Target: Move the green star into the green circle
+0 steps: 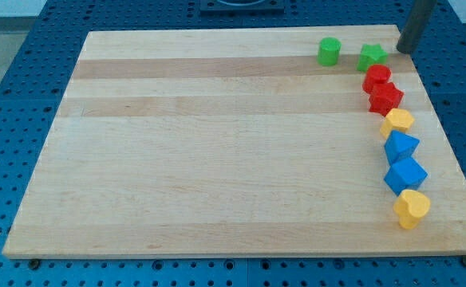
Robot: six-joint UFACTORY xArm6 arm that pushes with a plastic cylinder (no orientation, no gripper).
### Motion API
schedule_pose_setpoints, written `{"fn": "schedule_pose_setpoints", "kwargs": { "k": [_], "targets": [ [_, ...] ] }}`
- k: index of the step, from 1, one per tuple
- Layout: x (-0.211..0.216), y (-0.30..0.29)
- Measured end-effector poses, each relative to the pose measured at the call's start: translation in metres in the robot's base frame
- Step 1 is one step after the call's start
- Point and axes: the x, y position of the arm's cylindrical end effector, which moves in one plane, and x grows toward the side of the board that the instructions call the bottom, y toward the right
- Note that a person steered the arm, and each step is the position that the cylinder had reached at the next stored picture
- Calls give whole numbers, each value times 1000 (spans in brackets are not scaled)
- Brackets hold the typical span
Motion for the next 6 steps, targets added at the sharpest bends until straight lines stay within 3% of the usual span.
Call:
{"fn": "schedule_pose_setpoints", "kwargs": {
  "k": [4,6],
  "targets": [
    [20,-115],
    [20,-50]
  ]
}}
